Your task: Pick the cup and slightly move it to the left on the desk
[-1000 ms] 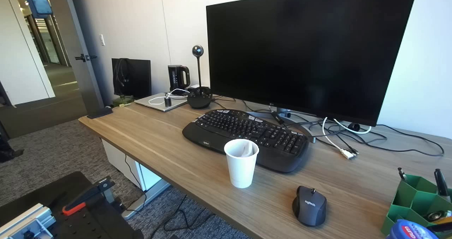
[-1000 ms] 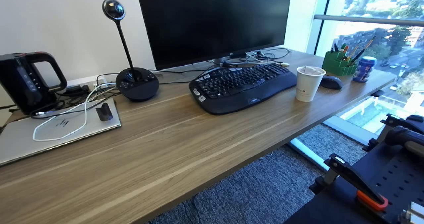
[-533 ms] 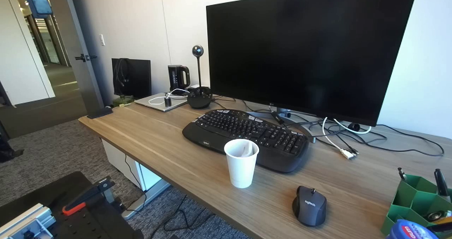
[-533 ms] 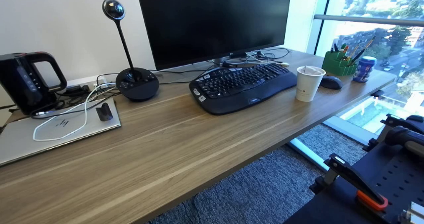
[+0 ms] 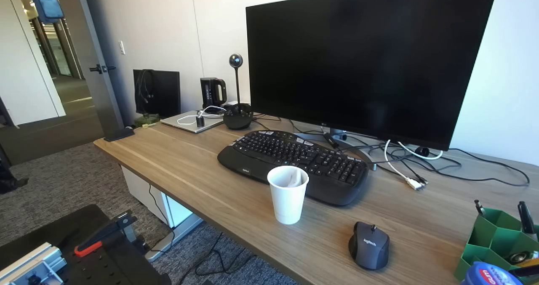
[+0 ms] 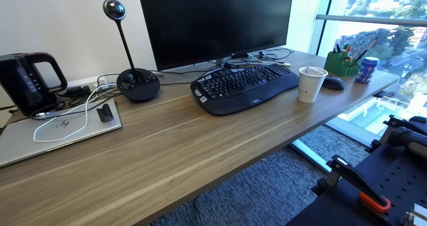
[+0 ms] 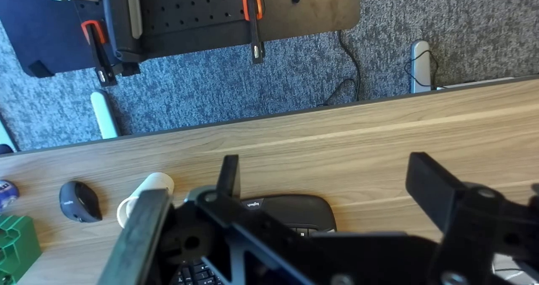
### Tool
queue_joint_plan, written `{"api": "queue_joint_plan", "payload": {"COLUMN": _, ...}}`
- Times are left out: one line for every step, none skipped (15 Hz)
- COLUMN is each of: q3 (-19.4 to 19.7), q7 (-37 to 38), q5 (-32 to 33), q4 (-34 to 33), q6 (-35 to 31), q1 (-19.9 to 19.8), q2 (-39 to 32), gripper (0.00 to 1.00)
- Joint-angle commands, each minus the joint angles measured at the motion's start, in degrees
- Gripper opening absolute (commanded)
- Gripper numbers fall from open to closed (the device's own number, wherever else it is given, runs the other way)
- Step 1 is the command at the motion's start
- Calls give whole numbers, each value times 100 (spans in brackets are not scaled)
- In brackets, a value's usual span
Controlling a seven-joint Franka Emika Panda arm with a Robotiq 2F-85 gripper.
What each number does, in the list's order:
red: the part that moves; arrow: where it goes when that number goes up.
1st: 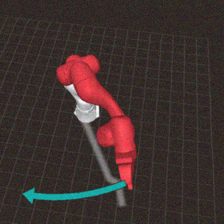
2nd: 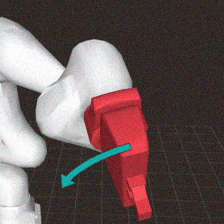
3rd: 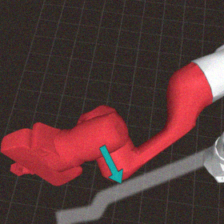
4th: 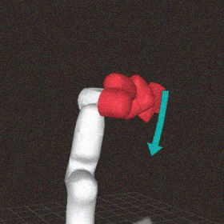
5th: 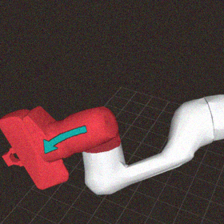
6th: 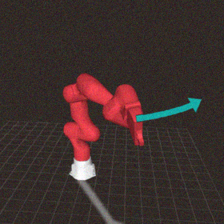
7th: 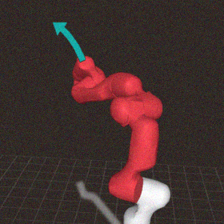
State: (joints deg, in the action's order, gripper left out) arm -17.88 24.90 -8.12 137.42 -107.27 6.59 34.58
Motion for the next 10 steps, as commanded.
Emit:
{"api": "queue_joint_plan", "payload": {"q3": 98, "q7": 40, "q5": 170, "q4": 33, "q6": 45, "q1": -89, "q2": -30, "gripper": 100}}
{"api": "queue_joint_plan", "payload": {"q3": 144, "q7": 53, "q5": 206, "q4": 60, "q6": 46, "q1": -151, "q2": -41, "gripper": 100}}
{"api": "queue_joint_plan", "payload": {"q3": 196, "q7": 61, "q5": 236, "q4": 78, "q6": 47, "q1": -208, "q2": -55, "gripper": 100}}
{"api": "queue_joint_plan", "payload": {"q3": 241, "q7": 85, "q5": 288, "q4": 98, "q6": 29, "q1": -282, "q2": -68, "gripper": 100}}
{"api": "queue_joint_plan", "payload": {"q3": 279, "q7": 105, "q5": 345, "q4": 97, "q6": 28, "q1": -354, "q2": -91, "gripper": 100}}
{"api": "queue_joint_plan", "payload": {"q3": 320, "q7": 124, "q5": 398, "q4": 95, "q6": 16, "q1": -424, "q2": -117, "gripper": 100}}
{"api": "queue_joint_plan", "payload": {"q3": 352, "q7": 128, "q5": 446, "q4": 98, "q6": -4, "q1": -479, "q2": -137, "gripper": 100}}
{"api": "queue_joint_plan", "payload": {"q3": 386, "q7": 123, "q5": 495, "q4": 82, "q6": -16, "q1": -528, "q2": -161, "gripper": 100}}
{"api": "queue_joint_plan", "payload": {"q3": 418, "q7": 108, "q5": 541, "q4": 74, "q6": -42, "q1": -568, "q2": -184, "gripper": 100}}
{"api": "queue_joint_plan", "payload": {"q3": 454, "q7": 99, "q5": 573, "q4": 46, "q6": -45, "q1": -601, "q2": -219, "gripper": 100}}
